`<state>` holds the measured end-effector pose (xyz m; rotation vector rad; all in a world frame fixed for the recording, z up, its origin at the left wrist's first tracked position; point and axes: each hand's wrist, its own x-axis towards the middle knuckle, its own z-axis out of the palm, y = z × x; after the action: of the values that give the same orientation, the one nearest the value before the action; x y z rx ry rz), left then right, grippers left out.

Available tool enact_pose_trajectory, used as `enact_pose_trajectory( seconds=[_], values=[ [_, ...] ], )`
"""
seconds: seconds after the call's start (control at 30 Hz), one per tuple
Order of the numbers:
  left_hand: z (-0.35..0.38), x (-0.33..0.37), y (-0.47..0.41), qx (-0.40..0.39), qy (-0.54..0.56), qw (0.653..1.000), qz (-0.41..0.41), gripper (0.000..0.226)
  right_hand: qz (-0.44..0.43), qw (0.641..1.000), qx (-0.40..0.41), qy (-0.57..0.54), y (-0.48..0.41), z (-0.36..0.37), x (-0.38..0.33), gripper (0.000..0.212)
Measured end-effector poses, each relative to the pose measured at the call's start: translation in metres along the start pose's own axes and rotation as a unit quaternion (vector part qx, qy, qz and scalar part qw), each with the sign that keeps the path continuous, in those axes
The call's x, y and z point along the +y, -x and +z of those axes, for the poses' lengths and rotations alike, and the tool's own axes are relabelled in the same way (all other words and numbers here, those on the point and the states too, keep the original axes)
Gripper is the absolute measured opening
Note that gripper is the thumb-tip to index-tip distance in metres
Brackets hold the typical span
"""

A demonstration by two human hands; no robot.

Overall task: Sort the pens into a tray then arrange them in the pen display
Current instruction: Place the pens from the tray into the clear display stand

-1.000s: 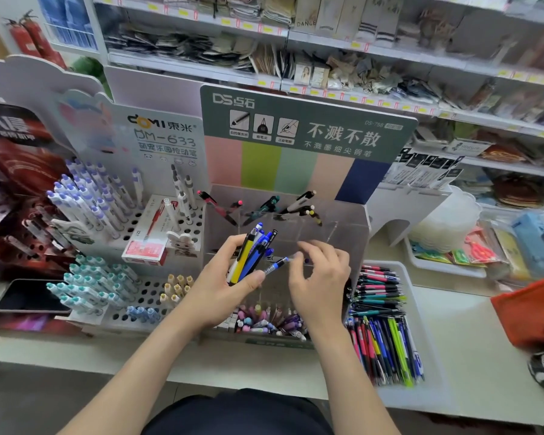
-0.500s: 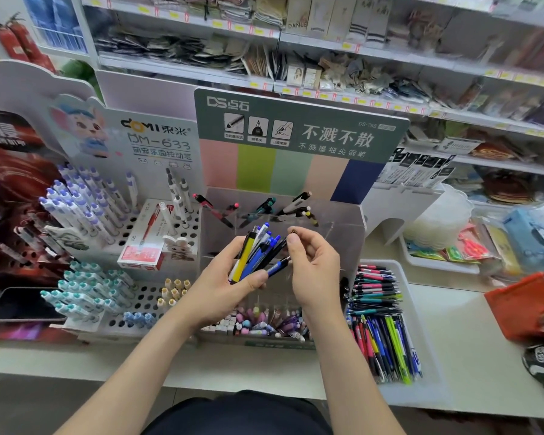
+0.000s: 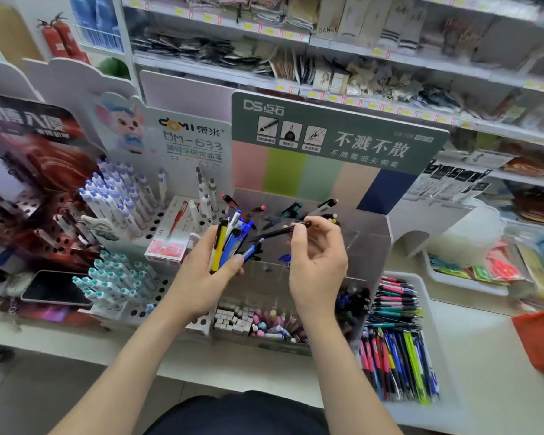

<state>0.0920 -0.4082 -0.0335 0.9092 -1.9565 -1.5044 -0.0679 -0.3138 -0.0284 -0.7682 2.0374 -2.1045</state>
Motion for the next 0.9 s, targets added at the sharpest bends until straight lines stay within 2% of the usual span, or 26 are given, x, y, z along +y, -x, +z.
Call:
enact_pose_trajectory(
  seconds=[0.07,0.13,0.17,0.23,0.33,0.47,0.57,0.67,0.77,0.9],
  values=[
    [-0.003,0.000,0.002,0.008,-0.001,1.000,-0.004,0.032,-0.020,0.995,-0.081,0.056,0.004,0.010,0.008,0.013],
    [-0.004,0.000,0.004,0.012,-0.009,1.000,-0.005,0.033,-0.051,0.971,-0.171,0.162,0.004,0.017,0.020,0.013],
    [-0.005,0.000,0.005,0.011,-0.003,1.000,-0.008,0.032,-0.078,0.952,-0.194,0.225,0.004,0.019,0.026,0.015],
    [-0.006,-0.003,0.006,0.012,0.010,1.000,-0.015,0.030,-0.124,0.926,-0.189,0.303,0.005,0.020,0.031,0.022],
    [-0.006,-0.007,0.005,0.014,0.033,0.999,-0.024,0.030,-0.114,0.942,-0.190,0.252,0.006,0.016,0.020,0.023],
    [-0.002,-0.005,0.003,-0.009,0.098,0.995,-0.030,0.030,0.006,0.959,-0.238,0.153,0.006,0.011,0.008,0.012],
    [0.004,-0.002,0.002,-0.020,0.099,0.994,-0.030,0.024,0.052,0.974,-0.199,0.091,0.007,0.007,0.002,0.009],
    [0.009,0.000,0.001,-0.025,0.090,0.995,-0.032,0.020,0.078,0.993,-0.087,0.011,0.002,-0.003,-0.005,0.008],
    [0.014,0.007,0.000,-0.041,0.086,0.995,-0.022,0.021,-0.012,0.998,0.061,0.019,-0.011,-0.021,-0.018,0.013],
    [0.031,0.018,-0.010,-0.088,0.084,0.993,-0.005,0.029,-0.153,0.971,0.176,0.057,-0.033,-0.050,-0.024,0.017]
  ],
)
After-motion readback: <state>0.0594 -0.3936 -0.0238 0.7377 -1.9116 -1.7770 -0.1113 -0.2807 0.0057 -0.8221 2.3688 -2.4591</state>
